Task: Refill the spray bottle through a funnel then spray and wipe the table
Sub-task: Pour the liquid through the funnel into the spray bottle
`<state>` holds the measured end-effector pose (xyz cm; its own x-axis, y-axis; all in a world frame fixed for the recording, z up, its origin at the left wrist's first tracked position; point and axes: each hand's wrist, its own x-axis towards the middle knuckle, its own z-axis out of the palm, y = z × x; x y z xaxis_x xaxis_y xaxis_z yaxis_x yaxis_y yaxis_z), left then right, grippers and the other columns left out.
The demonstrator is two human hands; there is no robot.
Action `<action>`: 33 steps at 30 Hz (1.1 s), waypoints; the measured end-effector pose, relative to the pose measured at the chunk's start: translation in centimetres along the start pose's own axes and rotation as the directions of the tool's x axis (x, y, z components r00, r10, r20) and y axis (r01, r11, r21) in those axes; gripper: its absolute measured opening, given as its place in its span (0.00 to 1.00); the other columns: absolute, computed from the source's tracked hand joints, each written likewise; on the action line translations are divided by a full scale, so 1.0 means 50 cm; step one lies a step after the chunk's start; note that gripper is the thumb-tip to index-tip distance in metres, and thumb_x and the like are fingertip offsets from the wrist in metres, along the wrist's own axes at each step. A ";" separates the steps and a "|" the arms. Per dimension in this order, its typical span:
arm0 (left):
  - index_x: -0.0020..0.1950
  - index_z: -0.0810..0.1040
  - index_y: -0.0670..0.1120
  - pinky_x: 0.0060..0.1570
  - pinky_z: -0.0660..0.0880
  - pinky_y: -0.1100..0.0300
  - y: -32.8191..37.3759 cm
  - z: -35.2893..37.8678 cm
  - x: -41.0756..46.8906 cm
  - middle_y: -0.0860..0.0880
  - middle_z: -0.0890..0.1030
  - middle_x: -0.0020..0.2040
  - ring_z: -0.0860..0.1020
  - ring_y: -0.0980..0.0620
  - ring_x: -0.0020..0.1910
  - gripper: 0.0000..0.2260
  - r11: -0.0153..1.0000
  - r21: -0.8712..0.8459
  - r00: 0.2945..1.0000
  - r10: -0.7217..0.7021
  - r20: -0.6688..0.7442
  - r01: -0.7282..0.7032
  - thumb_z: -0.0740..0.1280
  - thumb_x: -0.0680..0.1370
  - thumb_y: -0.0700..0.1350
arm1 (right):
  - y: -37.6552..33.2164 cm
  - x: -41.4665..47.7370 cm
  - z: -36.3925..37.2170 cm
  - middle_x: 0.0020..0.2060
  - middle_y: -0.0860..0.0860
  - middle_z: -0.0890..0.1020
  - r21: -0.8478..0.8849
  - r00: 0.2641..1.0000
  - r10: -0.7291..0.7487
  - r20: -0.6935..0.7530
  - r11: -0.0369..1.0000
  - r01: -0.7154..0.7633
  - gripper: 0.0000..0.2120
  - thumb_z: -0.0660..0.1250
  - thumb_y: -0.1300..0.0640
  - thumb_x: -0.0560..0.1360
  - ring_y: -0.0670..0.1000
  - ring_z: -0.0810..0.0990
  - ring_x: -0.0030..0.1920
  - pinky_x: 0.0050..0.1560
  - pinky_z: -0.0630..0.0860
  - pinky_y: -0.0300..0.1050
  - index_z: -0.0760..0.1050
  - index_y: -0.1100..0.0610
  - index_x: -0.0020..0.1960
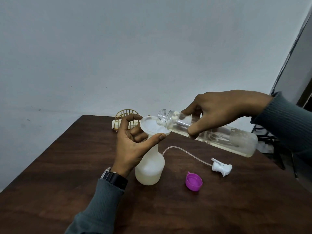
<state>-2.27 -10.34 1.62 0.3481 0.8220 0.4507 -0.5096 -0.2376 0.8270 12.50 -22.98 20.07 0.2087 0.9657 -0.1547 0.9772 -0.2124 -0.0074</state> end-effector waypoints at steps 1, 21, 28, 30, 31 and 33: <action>0.63 0.69 0.46 0.49 0.85 0.53 0.000 0.000 0.000 0.43 0.88 0.55 0.88 0.43 0.51 0.35 1.000 0.002 1.000 -0.001 -0.002 0.001 0.83 0.62 0.36 | 0.000 0.000 0.000 0.42 0.38 0.88 0.002 1.000 -0.001 0.005 1.000 0.001 0.22 0.72 0.37 0.68 0.37 0.79 0.32 0.55 0.80 0.46 0.83 0.39 0.60; 0.64 0.68 0.44 0.48 0.85 0.55 0.006 0.004 -0.005 0.43 0.88 0.54 0.88 0.43 0.51 0.36 1.000 -0.022 1.000 -0.003 0.001 0.004 0.81 0.61 0.38 | -0.001 0.001 -0.002 0.42 0.41 0.88 0.033 1.000 -0.010 0.019 0.999 0.009 0.20 0.73 0.40 0.68 0.39 0.80 0.31 0.56 0.83 0.48 0.83 0.41 0.59; 0.64 0.68 0.44 0.46 0.84 0.57 0.005 0.004 -0.006 0.42 0.88 0.54 0.88 0.44 0.50 0.36 1.000 -0.026 1.000 -0.003 0.006 0.003 0.81 0.61 0.38 | -0.006 -0.005 -0.002 0.42 0.42 0.88 0.034 1.000 -0.008 0.022 0.999 0.007 0.20 0.73 0.41 0.68 0.38 0.78 0.27 0.56 0.83 0.49 0.84 0.41 0.59; 0.64 0.68 0.45 0.47 0.84 0.56 0.006 0.004 -0.006 0.42 0.88 0.54 0.88 0.44 0.50 0.36 1.000 -0.025 1.000 -0.004 0.006 0.004 0.81 0.61 0.38 | -0.007 -0.004 -0.002 0.42 0.42 0.88 0.045 1.000 -0.009 0.022 0.999 0.008 0.20 0.73 0.42 0.69 0.38 0.78 0.27 0.54 0.84 0.48 0.84 0.42 0.60; 0.63 0.68 0.45 0.47 0.84 0.56 0.006 0.004 -0.006 0.42 0.88 0.54 0.88 0.44 0.50 0.36 1.000 -0.023 1.000 -0.004 0.006 0.005 0.82 0.61 0.38 | -0.007 -0.003 -0.001 0.42 0.42 0.88 0.048 1.000 -0.010 0.022 0.999 0.009 0.20 0.73 0.42 0.69 0.39 0.78 0.27 0.54 0.84 0.48 0.83 0.42 0.60; 0.63 0.68 0.45 0.46 0.84 0.57 0.007 0.004 -0.006 0.43 0.89 0.54 0.89 0.44 0.50 0.36 1.000 -0.019 1.000 -0.005 0.003 0.005 0.82 0.60 0.38 | -0.005 -0.002 -0.001 0.43 0.43 0.88 0.048 1.000 -0.012 0.023 0.999 0.011 0.21 0.73 0.41 0.68 0.39 0.79 0.27 0.54 0.84 0.47 0.83 0.42 0.61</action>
<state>-2.38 -10.77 1.84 0.3530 0.8216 0.4476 -0.5227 -0.2236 0.8227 12.22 -23.01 20.14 0.1963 0.9644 -0.1770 0.9762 -0.2091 -0.0568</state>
